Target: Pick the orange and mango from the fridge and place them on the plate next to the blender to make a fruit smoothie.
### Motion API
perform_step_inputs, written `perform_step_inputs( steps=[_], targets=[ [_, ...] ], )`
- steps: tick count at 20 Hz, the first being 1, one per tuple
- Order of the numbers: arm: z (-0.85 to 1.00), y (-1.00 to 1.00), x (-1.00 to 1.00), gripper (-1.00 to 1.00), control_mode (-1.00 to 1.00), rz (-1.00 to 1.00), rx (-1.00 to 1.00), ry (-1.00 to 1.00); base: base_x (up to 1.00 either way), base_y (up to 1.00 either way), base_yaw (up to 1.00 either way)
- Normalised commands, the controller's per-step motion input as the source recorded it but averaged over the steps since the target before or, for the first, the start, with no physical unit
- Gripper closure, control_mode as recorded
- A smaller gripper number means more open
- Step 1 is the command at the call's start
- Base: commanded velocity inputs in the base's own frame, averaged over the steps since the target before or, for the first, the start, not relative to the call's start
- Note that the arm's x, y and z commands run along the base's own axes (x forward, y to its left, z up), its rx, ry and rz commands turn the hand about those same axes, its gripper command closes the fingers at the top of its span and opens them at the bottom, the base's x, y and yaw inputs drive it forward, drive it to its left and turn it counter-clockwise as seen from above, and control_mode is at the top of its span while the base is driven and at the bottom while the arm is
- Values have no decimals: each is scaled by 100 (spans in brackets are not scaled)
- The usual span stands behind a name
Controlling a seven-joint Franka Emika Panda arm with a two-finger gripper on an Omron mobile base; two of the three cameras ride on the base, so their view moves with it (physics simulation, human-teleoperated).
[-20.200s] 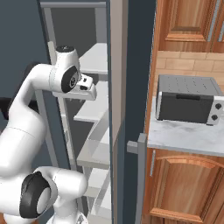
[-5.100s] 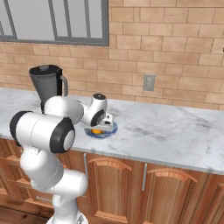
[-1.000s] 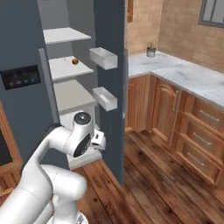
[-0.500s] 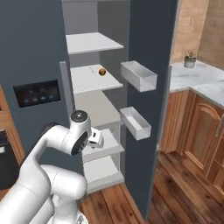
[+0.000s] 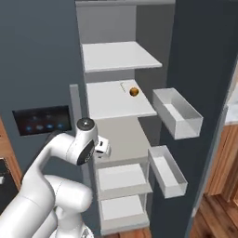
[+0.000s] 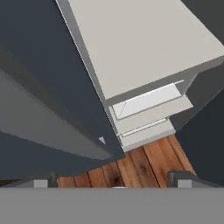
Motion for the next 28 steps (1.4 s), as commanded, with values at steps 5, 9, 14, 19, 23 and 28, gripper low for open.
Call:
perform_step_inputs(
  steps=[5,9,14,19,23,28],
  targets=[
    [0,0,0,-100,100,0,0,0,14,-63,24],
    [0,0,0,-100,100,0,0,0,37,-28,20],
    [0,0,0,-100,100,0,0,0,39,-26,18],
    [0,0,0,-100,100,0,0,0,23,-41,17],
    [0,0,0,-100,100,0,0,0,35,-35,15],
    [0,0,0,-100,100,0,0,0,36,-20,13]
  ],
)
